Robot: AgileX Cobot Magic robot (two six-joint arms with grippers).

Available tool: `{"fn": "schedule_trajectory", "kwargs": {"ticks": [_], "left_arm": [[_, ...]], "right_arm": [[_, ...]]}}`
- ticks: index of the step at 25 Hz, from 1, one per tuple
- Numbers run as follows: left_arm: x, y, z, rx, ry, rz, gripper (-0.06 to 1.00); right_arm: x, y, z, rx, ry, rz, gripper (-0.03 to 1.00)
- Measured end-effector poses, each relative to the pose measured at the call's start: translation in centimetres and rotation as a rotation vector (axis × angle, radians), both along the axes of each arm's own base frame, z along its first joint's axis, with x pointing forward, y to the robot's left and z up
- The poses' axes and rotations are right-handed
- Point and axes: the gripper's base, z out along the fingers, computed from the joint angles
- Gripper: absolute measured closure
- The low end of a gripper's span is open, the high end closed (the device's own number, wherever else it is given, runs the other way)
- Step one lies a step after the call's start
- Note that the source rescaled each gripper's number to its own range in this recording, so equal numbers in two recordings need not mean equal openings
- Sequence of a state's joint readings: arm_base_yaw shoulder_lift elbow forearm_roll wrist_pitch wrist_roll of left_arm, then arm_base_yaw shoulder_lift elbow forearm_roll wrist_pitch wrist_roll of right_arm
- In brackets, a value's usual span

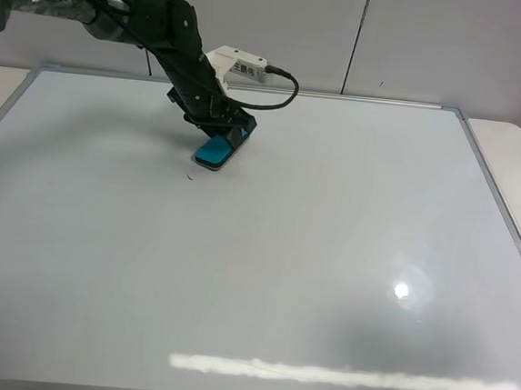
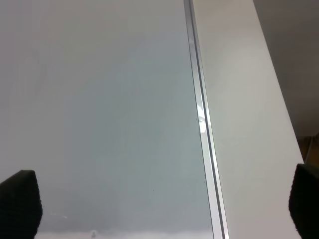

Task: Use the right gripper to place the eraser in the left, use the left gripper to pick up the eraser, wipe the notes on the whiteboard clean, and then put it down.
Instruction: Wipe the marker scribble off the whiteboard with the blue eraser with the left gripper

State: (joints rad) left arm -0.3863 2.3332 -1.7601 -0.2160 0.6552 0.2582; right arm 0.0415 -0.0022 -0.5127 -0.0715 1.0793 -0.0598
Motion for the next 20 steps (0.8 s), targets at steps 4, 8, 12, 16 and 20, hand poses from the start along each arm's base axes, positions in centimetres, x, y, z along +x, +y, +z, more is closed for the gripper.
{"fn": "schedule_trajectory", "kwargs": {"ticks": [4,8,12,16,20], "left_arm": [[1.4,4.9,0.1,0.065,0.017,0.058,0.94],[1.7,6.7,0.2,0.076,0.042,0.094,0.94],[1.6,6.8,0.4,0.07,0.035,0.116,0.94],[0.7,7.2,0.5,0.073,0.021,0.143,0.94],[-0.9,7.5,0.3,0.073,0.019,0.173,0.94]], "right_arm": [[0.0,0.0,0.0,0.0,0.0,0.0,-0.03],[0.0,0.0,0.0,0.0,0.0,0.0,-0.03],[0.0,0.0,0.0,0.0,0.0,0.0,-0.03],[0.0,0.0,0.0,0.0,0.0,0.0,-0.03],[0.0,0.0,0.0,0.0,0.0,0.0,-0.03]]}}
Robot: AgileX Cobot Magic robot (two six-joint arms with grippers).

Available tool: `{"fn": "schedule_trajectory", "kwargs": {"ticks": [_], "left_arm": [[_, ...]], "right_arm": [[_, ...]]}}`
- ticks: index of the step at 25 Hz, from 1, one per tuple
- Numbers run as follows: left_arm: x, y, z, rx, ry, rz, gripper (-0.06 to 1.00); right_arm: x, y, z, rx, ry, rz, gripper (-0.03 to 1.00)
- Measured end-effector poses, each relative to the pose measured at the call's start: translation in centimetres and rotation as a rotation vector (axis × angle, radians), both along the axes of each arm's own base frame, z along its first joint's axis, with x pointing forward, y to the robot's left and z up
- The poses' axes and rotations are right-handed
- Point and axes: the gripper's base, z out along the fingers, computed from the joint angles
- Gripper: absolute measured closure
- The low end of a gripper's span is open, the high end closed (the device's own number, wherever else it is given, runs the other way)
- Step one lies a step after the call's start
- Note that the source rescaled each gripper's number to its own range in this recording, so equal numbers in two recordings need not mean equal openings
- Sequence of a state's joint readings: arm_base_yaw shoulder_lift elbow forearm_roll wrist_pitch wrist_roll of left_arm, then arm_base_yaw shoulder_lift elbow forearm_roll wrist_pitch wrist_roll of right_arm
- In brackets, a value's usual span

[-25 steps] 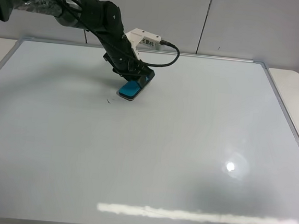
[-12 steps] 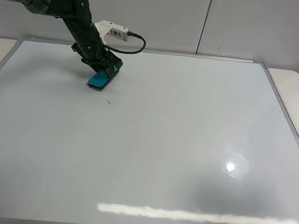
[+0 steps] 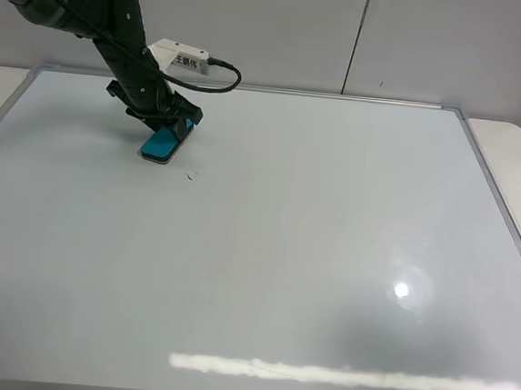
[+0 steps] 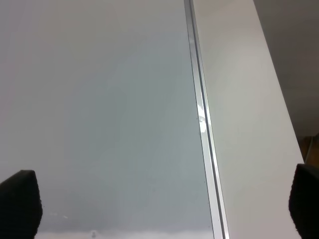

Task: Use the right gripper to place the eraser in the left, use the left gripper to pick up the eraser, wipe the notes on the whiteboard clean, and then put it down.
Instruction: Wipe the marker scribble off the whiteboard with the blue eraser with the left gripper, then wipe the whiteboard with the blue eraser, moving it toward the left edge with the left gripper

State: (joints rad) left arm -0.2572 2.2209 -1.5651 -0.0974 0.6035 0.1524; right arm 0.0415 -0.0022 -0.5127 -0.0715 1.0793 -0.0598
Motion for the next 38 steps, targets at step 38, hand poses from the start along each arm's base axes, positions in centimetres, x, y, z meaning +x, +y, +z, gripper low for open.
{"fn": "schedule_trajectory", "kwargs": {"ticks": [38], "left_arm": [[-6.5,-0.2,-1.1,-0.074,-0.032,0.104,0.94]], "right_arm": [[0.0,0.0,0.0,0.0,0.0,0.0,-0.03]]}}
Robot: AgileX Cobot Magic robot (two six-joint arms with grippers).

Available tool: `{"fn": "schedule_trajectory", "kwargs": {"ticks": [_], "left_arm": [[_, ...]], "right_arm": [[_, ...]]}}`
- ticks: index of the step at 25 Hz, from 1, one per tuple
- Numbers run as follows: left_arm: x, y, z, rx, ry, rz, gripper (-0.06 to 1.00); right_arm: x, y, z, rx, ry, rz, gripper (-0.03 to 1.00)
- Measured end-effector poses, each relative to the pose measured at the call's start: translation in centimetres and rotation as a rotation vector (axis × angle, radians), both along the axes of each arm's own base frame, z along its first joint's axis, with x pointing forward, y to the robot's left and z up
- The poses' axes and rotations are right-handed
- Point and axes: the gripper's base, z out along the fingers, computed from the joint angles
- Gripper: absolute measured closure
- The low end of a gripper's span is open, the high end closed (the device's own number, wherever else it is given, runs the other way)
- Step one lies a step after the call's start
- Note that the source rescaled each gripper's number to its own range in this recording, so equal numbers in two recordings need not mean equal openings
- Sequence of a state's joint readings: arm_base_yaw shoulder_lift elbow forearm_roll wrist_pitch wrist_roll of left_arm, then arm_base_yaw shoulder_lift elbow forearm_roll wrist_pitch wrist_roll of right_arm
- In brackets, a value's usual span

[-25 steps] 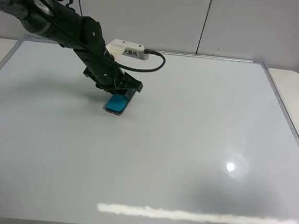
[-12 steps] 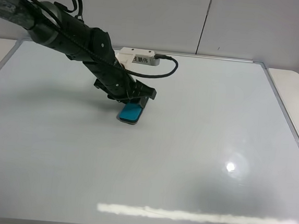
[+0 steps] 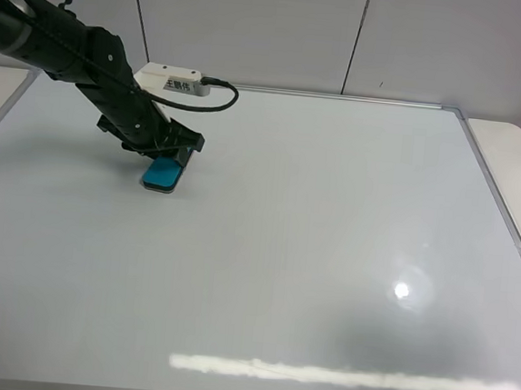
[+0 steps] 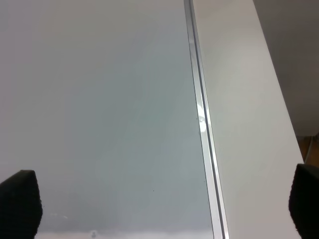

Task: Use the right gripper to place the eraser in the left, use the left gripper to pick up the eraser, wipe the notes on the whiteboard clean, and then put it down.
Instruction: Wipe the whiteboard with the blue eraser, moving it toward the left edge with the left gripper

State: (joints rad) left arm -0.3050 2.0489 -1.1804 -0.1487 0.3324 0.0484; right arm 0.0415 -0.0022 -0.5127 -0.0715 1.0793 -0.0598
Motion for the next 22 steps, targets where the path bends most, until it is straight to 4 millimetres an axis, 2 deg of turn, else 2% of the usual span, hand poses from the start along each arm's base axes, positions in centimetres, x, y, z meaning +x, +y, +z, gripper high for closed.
{"fn": "schedule_trajectory", "kwargs": {"ticks": [5,11,18,22], "left_arm": [[-0.3,1.0,0.7,0.03,0.024,-0.01,0.94],[-1.9,2.2,1.8,0.133,0.134,-0.013,0.94],[-2.7,3.3,3.2,0.192,0.149,0.021,0.94],[-4.1,4.0,3.4,0.199,0.148,0.051,0.94]], "right_arm": [[0.0,0.0,0.0,0.0,0.0,0.0,-0.03],[0.0,0.0,0.0,0.0,0.0,0.0,-0.03],[0.0,0.0,0.0,0.0,0.0,0.0,-0.03],[0.0,0.0,0.0,0.0,0.0,0.0,-0.03]]}}
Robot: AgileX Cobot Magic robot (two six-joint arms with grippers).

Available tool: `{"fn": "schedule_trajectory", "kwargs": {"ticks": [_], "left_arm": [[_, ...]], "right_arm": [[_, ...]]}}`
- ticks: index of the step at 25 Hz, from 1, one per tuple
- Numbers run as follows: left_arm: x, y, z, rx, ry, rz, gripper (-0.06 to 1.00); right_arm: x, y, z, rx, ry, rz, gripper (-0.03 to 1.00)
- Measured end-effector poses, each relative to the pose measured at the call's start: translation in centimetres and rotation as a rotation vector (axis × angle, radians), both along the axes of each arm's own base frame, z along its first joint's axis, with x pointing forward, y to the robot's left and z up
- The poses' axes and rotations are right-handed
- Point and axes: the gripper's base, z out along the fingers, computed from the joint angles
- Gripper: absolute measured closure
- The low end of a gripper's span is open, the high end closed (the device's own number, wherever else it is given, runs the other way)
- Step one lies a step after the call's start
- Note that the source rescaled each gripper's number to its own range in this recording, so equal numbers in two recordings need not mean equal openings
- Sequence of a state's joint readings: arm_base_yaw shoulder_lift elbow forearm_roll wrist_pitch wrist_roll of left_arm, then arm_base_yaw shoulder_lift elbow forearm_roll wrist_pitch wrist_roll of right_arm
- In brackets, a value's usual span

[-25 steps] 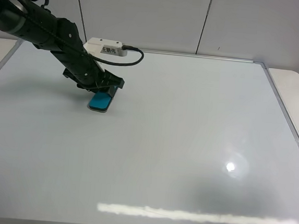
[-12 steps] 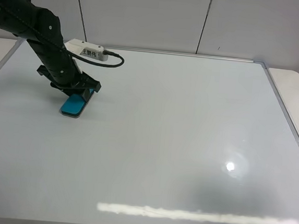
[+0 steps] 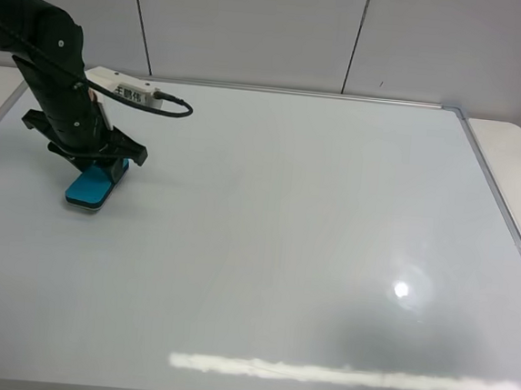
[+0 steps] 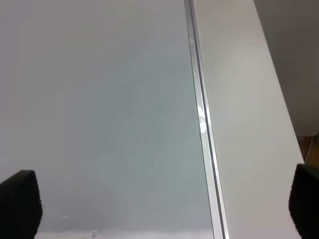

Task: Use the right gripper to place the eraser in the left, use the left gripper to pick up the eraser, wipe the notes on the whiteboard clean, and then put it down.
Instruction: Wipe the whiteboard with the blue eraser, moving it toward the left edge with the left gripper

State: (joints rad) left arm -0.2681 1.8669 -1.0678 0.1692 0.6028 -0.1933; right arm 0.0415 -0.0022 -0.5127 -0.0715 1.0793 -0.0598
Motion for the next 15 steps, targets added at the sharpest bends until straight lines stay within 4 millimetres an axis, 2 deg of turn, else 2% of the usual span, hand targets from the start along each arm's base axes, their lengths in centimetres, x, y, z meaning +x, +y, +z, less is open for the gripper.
{"fn": "schedule_trajectory", "kwargs": {"ticks": [9,15], "left_arm": [[-3.5,4.1,0.2,-0.028,-0.05,0.123,0.94],[-4.1,4.9,-0.5,-0.064,-0.121,0.143,0.94]], "right_arm": [[0.0,0.0,0.0,0.0,0.0,0.0,-0.03],[0.0,0.0,0.0,0.0,0.0,0.0,-0.03]]}}
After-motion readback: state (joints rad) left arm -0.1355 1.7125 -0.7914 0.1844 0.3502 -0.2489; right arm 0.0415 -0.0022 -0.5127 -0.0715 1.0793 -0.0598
